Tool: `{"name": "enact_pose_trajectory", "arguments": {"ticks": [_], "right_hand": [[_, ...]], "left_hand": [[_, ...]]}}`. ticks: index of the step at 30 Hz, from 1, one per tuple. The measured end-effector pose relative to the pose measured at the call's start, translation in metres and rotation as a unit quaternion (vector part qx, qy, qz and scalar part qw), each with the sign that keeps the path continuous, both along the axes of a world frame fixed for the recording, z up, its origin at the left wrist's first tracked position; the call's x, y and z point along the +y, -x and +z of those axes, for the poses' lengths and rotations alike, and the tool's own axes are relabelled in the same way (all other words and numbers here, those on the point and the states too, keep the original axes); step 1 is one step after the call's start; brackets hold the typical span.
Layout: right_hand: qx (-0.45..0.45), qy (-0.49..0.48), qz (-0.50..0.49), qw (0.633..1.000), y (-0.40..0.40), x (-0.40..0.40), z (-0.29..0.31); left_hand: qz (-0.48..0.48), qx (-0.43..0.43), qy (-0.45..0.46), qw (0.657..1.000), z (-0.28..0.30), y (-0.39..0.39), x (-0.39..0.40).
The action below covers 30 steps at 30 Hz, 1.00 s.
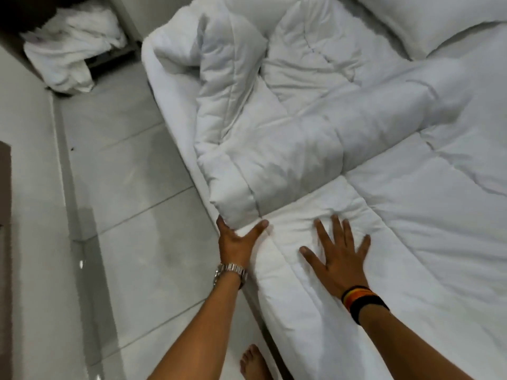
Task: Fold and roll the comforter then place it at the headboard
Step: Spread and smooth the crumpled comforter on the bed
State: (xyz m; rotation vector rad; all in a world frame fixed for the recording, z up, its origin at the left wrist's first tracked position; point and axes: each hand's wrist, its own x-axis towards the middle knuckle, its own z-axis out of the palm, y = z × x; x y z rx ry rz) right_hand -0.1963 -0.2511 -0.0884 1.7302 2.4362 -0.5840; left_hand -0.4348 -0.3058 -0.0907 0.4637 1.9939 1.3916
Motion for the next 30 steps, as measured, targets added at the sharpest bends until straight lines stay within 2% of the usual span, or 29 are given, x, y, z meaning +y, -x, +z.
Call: {"name": "enact_pose_trajectory", "arguments": {"ticks": [2, 5, 8, 11, 18, 20, 22, 24, 26, 28, 30], "right_hand": [[0.063, -0.018, -0.025, 0.998, 0.020, 0.011, 0.026], [0.153, -0.084, -0.019, 0.984, 0.060, 0.042, 0.076], [0.197, -0.134, -0.022, 0.971, 0.110, 0.079, 0.116], [0.185, -0.118, -0.017, 0.975, 0.156, 0.125, 0.131], [0.084, -0.083, -0.081, 0.990, 0.262, 0.251, 0.069], [0.060, -0.047, -0.093, 0.993, 0.290, 0.280, 0.045], [0.026, 0.005, -0.130, 0.991, 0.302, 0.289, 0.030], [0.000, 0.049, -0.156, 0.987, 0.313, 0.291, 0.020], [0.028, 0.059, -0.176, 0.982, 0.325, 0.297, 0.026], [0.113, -0.003, -0.184, 0.976, 0.347, 0.310, 0.035], [0.136, -0.074, -0.154, 0.976, 0.372, 0.322, 0.038]], "left_hand": [[0.002, -0.019, -0.004, 1.000, 0.017, 0.028, 0.008], [0.077, -0.020, -0.005, 0.997, 0.051, 0.083, 0.031], [0.070, 0.051, 0.006, 0.996, 0.080, 0.131, 0.076], [0.036, 0.129, -0.009, 0.991, 0.099, 0.169, 0.145], [-0.078, 0.269, 0.006, 0.960, 0.088, 0.240, 0.357], [-0.108, 0.235, 0.026, 0.966, 0.077, 0.260, 0.402], [-0.180, 0.193, 0.046, 0.964, 0.071, 0.264, 0.426], [-0.234, 0.206, 0.025, 0.950, 0.070, 0.276, 0.441], [-0.191, 0.210, -0.068, 0.957, 0.087, 0.315, 0.457], [-0.103, 0.222, -0.150, 0.958, 0.112, 0.379, 0.474], [-0.058, 0.227, -0.179, 0.955, 0.130, 0.436, 0.482]]}}
